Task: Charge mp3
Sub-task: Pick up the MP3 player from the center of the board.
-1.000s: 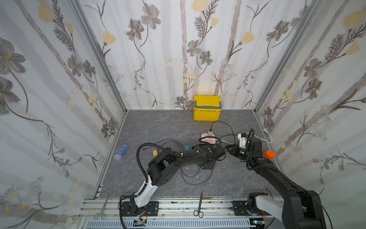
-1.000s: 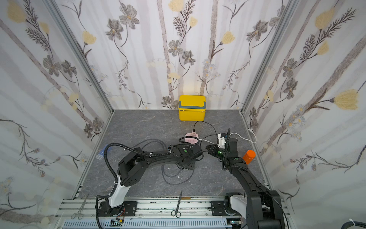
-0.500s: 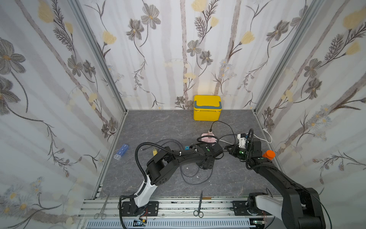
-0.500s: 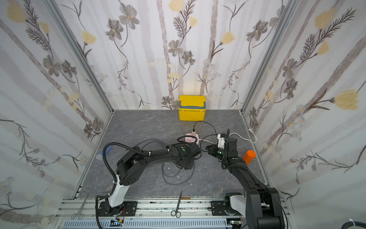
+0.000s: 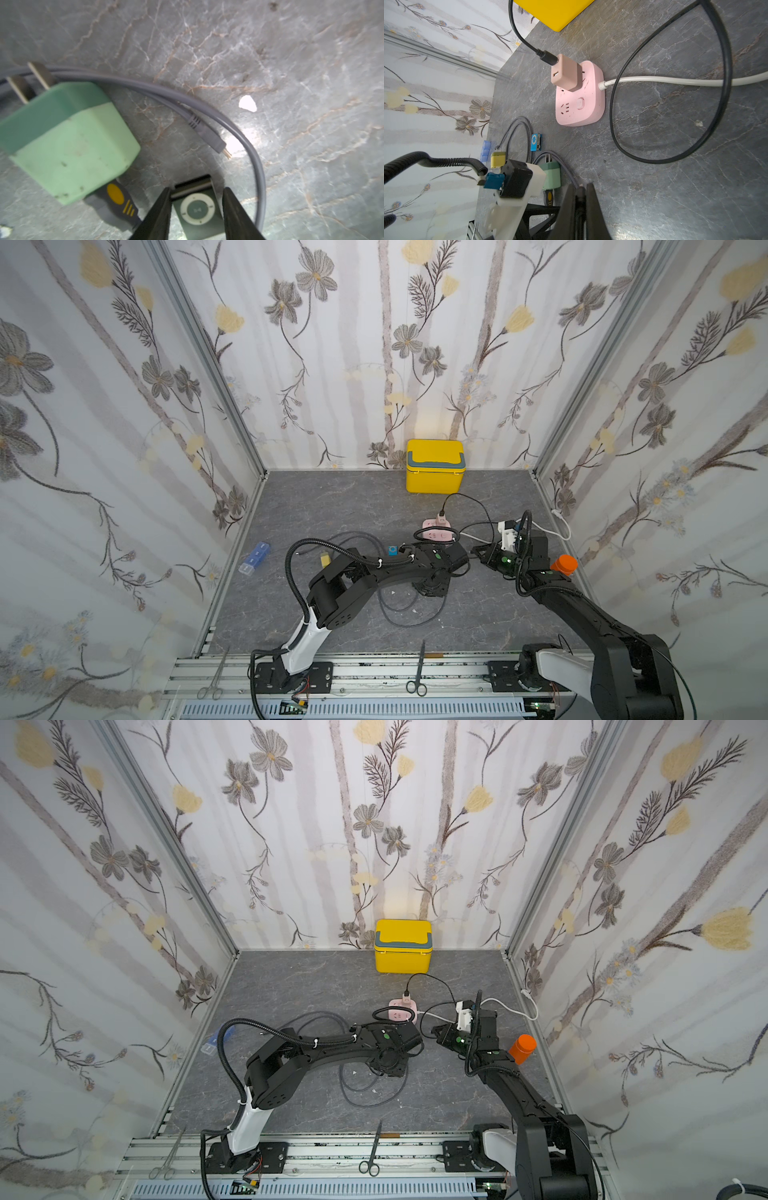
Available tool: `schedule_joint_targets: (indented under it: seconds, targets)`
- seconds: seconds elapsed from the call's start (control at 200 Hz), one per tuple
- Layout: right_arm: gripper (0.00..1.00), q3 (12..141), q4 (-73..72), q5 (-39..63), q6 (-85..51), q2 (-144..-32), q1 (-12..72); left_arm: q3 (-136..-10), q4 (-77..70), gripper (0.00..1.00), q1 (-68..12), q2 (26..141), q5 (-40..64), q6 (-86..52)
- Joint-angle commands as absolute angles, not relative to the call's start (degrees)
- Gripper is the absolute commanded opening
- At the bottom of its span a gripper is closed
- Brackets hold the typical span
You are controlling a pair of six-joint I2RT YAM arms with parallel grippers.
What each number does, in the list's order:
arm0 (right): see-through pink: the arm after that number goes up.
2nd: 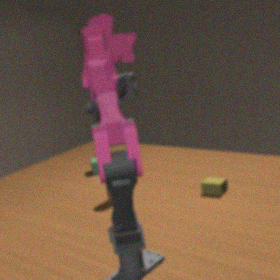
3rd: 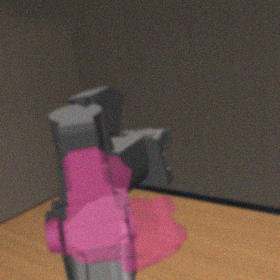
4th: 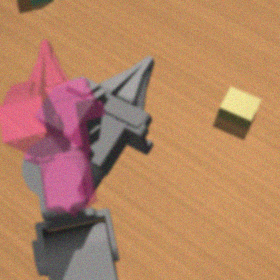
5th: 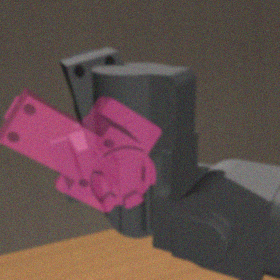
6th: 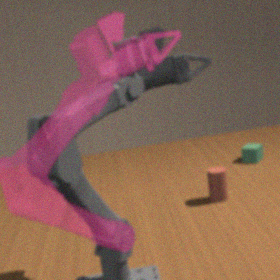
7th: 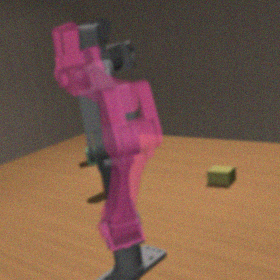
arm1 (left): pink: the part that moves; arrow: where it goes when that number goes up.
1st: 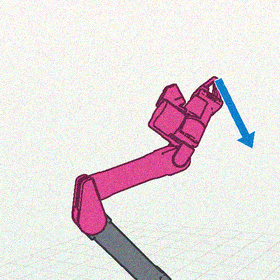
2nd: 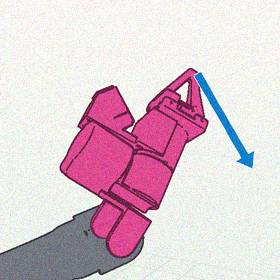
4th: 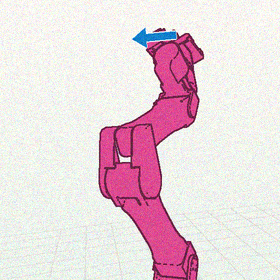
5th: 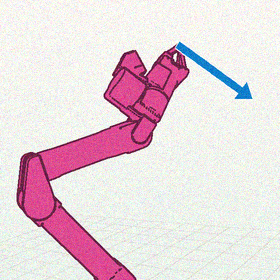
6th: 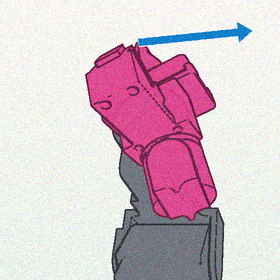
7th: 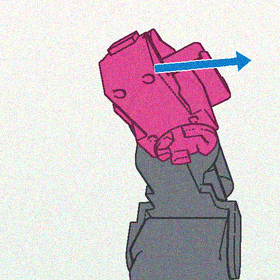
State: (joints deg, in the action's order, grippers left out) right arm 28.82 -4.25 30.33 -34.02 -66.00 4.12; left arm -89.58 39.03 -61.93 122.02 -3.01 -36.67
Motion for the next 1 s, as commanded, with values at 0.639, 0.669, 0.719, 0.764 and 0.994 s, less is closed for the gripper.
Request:
schedule_joint_targets:
  seconds: [0.639,0.669,0.719,0.764,0.994]
  targets:
    - [0.0,27.79,-6.46,31.77,-32.76,-66.36,4.13,-90.95,43.73,0.39,-62.49,125.64,-1.49,-33.55]
    - [0.0,27.69,-6.35,31.81,-32.66,-66.35,4.2,-91.2,43.85,0.39,-62.49,125.78,-1.5,-33.46]
    - [0.0,27.61,-6.19,31.77,-32.54,-66.1,4.13,-91.57,44.11,0.39,-62.45,126.16,-1.41,-33.34]
    - [0.0,27.51,-6.15,31.68,-32.51,-65.95,4.15,-91.75,44.15,0.4,-62.4,126.37,-1.16,-33.26]
    - [0.0,27.08,-6.05,31.64,-32.27,-65.49,4.19,-91.15,44.15,0.38,-62.32,126.74,-0.44,-33.6]
